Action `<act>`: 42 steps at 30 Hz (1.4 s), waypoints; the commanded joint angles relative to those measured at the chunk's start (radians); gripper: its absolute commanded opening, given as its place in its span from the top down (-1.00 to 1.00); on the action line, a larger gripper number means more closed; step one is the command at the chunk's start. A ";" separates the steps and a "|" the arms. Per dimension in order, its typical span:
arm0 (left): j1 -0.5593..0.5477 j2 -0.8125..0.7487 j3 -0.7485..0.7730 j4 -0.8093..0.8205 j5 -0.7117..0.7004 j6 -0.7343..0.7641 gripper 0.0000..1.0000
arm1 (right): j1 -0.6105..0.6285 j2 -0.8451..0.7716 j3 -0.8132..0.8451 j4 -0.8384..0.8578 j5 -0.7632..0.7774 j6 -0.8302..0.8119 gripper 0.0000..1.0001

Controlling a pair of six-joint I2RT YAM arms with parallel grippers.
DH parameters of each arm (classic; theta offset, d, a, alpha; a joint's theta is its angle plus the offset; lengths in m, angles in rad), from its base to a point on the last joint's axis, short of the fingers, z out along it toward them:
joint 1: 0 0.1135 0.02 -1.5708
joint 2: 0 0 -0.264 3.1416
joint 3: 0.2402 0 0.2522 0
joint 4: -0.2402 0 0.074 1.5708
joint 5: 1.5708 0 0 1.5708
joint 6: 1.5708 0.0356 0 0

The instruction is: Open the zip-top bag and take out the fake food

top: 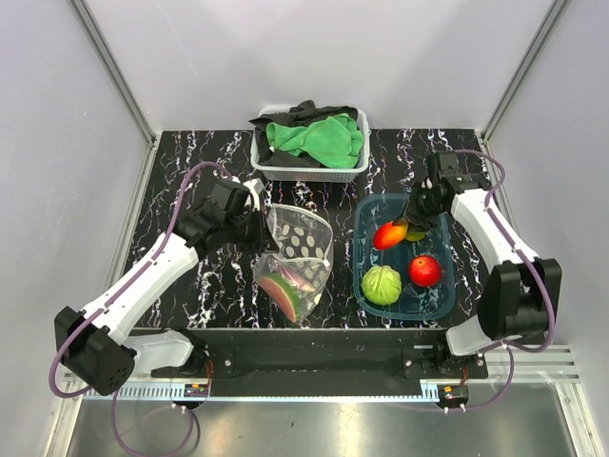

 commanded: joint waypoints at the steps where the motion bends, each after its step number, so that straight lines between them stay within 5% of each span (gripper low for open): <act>1: 0.003 -0.024 0.023 0.018 0.035 0.018 1.00 | -0.006 0.055 -0.012 0.075 -0.056 -0.030 1.00; 10: 0.005 -0.042 0.019 0.041 0.078 -0.014 1.00 | -0.007 0.150 -0.029 0.083 -0.030 -0.045 0.87; 14: 0.005 -0.051 0.019 0.044 0.087 0.007 1.00 | -0.006 0.157 -0.027 0.070 -0.023 -0.061 0.15; 18: 0.005 -0.042 0.011 0.043 0.095 0.010 1.00 | -0.006 0.147 -0.012 0.043 0.022 -0.088 -0.35; 21: 0.003 -0.039 0.005 0.044 0.113 0.006 1.00 | -0.006 0.114 -0.010 0.018 0.010 -0.093 -0.56; 34: 0.003 -0.019 0.016 0.046 0.113 0.052 1.00 | -0.003 -0.080 0.097 -0.110 0.001 -0.111 -0.98; 42: 0.003 -0.015 -0.015 0.047 0.125 0.072 1.00 | 0.104 -0.103 0.258 -0.192 -0.001 -0.171 -0.99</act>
